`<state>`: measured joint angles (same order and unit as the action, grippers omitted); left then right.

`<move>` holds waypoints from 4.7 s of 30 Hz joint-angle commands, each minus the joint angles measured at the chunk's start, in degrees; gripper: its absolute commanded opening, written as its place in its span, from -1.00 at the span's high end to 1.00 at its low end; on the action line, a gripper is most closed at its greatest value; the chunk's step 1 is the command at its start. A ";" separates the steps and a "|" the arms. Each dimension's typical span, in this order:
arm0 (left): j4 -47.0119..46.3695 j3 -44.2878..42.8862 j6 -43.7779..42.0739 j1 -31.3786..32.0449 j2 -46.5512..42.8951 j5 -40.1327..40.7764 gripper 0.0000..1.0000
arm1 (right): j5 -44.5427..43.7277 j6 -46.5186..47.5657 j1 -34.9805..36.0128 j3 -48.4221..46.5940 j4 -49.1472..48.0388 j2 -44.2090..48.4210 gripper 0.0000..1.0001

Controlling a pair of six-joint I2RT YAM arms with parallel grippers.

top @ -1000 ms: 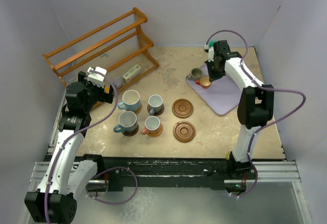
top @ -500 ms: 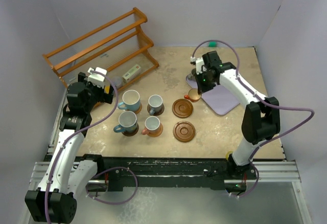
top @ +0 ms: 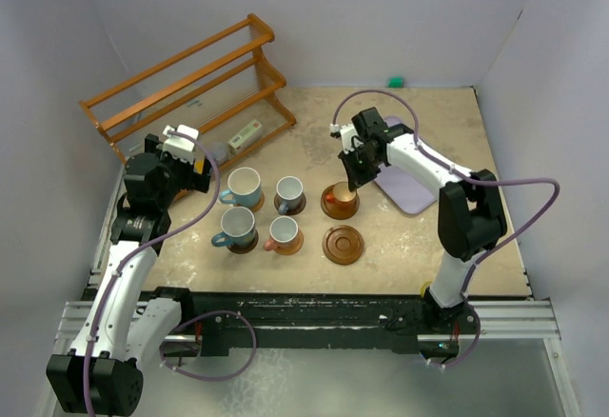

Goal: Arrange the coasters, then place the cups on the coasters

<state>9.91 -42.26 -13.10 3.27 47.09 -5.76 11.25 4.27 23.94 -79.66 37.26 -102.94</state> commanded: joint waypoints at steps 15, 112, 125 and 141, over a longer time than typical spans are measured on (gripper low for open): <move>-3.12 0.38 -1.05 -0.46 -0.44 -0.48 -0.98 | 2.38 1.41 0.21 -4.44 -0.87 -3.41 1.00; -2.68 0.17 -0.52 -0.46 -2.32 -2.50 -0.98 | -13.46 -0.65 -11.90 -35.00 -2.20 -18.31 -0.03; -2.60 0.25 -0.59 -0.46 -2.31 -2.71 -0.98 | -14.25 -0.28 -12.25 -37.67 -0.28 -25.12 0.16; -2.26 -0.15 -0.27 -0.45 -2.17 -3.23 -0.98 | -13.77 -0.14 -12.25 -38.99 1.15 -29.16 0.50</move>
<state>9.93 -42.26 -13.19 3.27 45.06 -7.64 -2.28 4.43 11.92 -115.90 37.36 -132.03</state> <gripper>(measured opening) 0.991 0.276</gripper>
